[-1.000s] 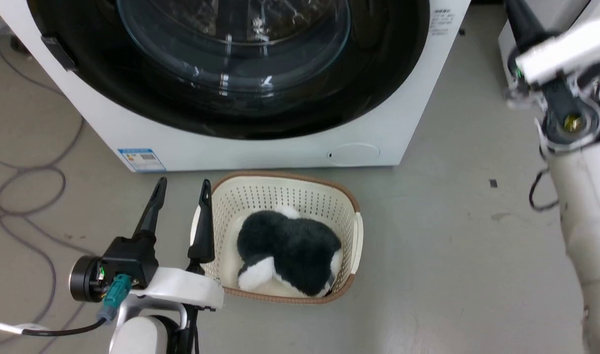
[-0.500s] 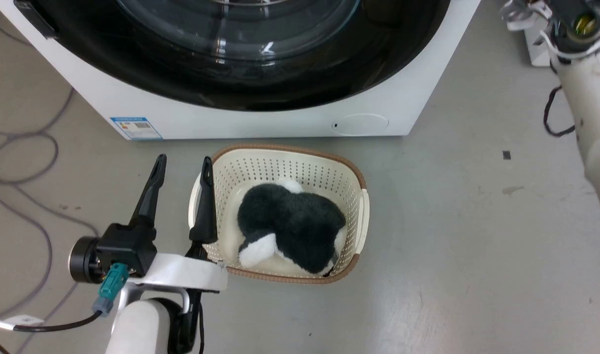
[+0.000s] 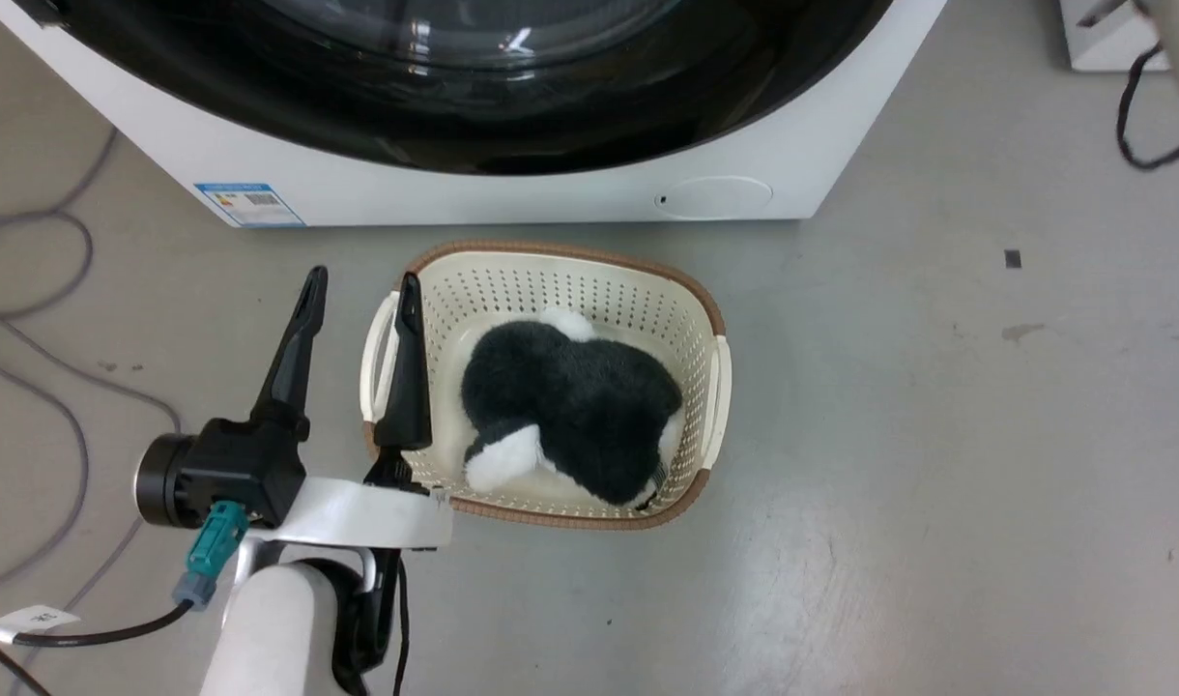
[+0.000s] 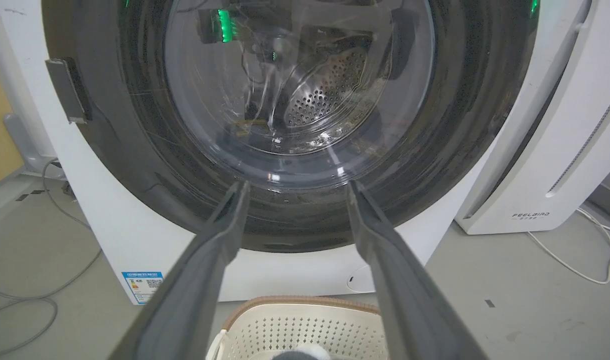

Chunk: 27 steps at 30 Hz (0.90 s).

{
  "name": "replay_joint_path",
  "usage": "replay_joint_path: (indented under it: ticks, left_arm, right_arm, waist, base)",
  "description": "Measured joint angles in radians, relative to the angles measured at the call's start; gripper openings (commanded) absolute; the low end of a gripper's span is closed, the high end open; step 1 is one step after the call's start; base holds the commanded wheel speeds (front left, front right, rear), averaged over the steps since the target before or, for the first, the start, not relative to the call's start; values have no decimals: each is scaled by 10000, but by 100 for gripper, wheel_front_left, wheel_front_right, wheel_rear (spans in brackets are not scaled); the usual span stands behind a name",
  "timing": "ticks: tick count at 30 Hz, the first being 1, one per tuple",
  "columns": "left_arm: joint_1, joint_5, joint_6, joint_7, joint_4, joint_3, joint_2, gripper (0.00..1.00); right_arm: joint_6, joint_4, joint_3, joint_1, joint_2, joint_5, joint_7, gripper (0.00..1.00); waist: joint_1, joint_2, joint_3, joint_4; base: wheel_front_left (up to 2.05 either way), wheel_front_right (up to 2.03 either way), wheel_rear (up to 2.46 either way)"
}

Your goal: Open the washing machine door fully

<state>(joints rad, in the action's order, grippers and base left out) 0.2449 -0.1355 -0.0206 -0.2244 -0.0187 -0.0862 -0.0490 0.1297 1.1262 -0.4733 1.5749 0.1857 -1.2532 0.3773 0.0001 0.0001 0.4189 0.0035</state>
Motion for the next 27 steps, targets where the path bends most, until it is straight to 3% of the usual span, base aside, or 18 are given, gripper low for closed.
replay_joint_path:
  ticks: [14,27]
  left_arm:
    - [285,-86,-2,-270,69,-157,0,100]
    - [375,-190,10,-320,372,-278,2,100]
  right_arm:
    - [-8,966,-543,1522,176,-2088,3281,0]
    - [0,685,-617,1038,151,-2543,4644,0]
  waist:
    - [0,0,415,48]
    - [-1,0,-96,76]
  base:
    - [0,0,0]
    - [0,0,0]
